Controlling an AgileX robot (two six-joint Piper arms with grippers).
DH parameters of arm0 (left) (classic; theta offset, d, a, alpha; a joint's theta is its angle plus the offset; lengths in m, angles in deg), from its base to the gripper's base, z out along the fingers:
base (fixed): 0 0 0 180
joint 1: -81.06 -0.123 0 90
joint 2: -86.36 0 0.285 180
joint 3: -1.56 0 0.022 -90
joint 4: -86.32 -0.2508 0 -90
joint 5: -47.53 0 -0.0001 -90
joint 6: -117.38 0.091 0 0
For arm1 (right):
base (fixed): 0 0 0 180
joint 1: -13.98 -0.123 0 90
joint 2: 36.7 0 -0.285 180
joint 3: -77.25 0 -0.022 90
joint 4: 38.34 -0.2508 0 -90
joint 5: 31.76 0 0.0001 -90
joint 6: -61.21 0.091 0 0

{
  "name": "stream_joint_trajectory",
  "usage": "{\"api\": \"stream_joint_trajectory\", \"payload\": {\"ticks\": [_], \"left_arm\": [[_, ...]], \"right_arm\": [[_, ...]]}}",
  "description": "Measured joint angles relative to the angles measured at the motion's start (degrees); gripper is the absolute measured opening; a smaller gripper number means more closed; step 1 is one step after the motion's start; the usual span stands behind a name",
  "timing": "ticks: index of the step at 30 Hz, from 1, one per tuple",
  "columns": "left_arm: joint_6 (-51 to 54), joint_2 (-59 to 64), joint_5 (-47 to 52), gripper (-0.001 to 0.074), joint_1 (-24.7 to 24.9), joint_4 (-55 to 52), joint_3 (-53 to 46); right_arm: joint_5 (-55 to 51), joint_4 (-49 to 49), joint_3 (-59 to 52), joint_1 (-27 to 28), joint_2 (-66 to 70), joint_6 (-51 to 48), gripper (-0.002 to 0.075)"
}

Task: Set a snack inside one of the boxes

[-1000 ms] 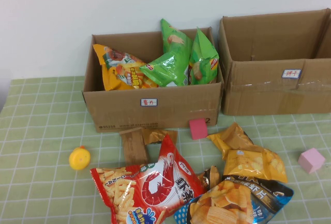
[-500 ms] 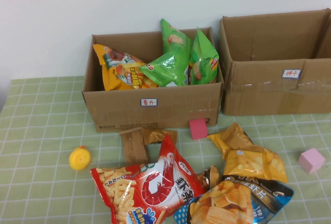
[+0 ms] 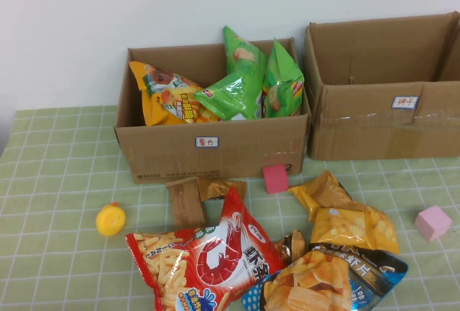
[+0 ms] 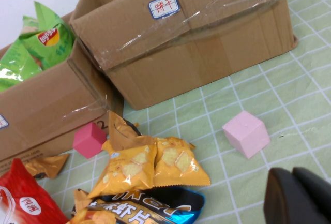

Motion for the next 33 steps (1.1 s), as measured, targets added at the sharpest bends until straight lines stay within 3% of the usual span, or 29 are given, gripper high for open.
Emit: {"api": "stream_joint_trajectory", "payload": {"ticks": [10,12,18,24,29,33], "left_arm": [[0.0,0.0,0.0,-0.0001,0.0,0.0,0.0],[0.0,0.0,0.0,-0.0001,0.0,0.0,0.0],[0.0,0.0,0.1,-0.0001,0.0,0.0,0.0],[0.0,0.0,0.1,-0.0001,0.0,0.0,0.0],[-0.2,0.0,0.1,-0.0001,0.0,0.0,0.0],[-0.2,0.0,0.1,-0.0001,0.0,0.0,0.0]], "right_arm": [[0.0,2.7,0.0,0.0,0.0,-1.7,-0.0002],[0.0,-1.5,0.0,0.0,0.0,0.6,-0.0002],[0.0,-28.2,0.0,0.0,0.0,9.4,-0.0002],[0.5,-32.0,0.0,0.0,0.0,9.6,-0.0002],[1.7,-32.6,0.0,0.0,0.0,-2.3,-0.0002],[0.6,-32.6,3.9,0.0,0.0,-19.0,-0.0002]]}}
